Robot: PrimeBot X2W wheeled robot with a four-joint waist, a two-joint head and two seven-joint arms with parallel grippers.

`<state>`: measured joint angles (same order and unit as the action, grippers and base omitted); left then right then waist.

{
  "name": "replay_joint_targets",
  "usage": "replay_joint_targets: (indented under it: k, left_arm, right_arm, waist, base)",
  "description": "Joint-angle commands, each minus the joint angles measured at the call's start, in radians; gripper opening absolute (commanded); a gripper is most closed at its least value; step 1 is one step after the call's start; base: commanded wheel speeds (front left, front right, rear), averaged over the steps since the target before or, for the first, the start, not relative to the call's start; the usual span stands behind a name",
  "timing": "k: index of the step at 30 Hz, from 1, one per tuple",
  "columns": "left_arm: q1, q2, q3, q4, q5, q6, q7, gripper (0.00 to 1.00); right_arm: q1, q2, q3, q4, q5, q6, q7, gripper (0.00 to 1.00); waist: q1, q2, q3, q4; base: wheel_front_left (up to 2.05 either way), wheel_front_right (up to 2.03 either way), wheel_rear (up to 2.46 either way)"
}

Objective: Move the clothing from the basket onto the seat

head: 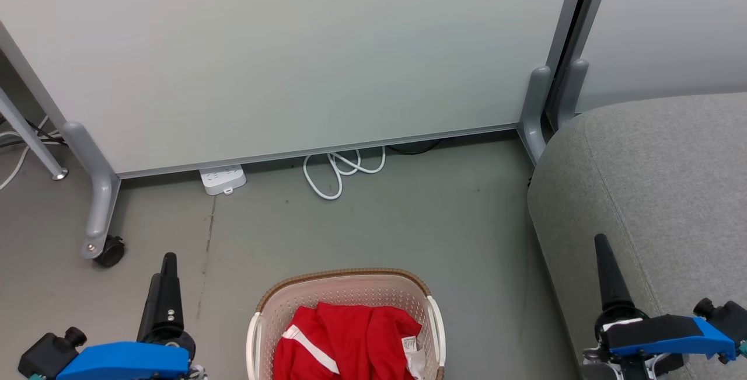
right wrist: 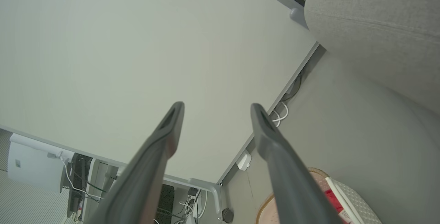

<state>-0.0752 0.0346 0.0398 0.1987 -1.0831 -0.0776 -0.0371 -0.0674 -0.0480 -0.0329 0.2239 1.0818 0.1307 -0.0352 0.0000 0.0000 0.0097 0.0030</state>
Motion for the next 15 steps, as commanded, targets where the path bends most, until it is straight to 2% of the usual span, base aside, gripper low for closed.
replay_joint_targets:
  k: [1, 15]
  left_arm:
    - [-0.028, 0.010, -0.008, -0.018, 0.042, 0.006, -0.010, 1.00]
    - [-0.031, 0.012, -0.057, -0.006, 0.265, 0.030, -0.057, 1.00]
  right_arm:
    - [-0.027, -0.002, 0.009, -0.018, -0.039, 0.000, -0.010, 1.00]
    - [-0.031, -0.002, 0.045, 0.007, -0.244, 0.000, -0.058, 1.00]
  waist:
    - [0.0000, 0.0000, 0.000, 0.000]
    - [0.0000, 0.0000, 0.001, 0.002]
  base:
    - [0.00, 0.00, 0.00]
    - [0.00, 0.00, 0.00]
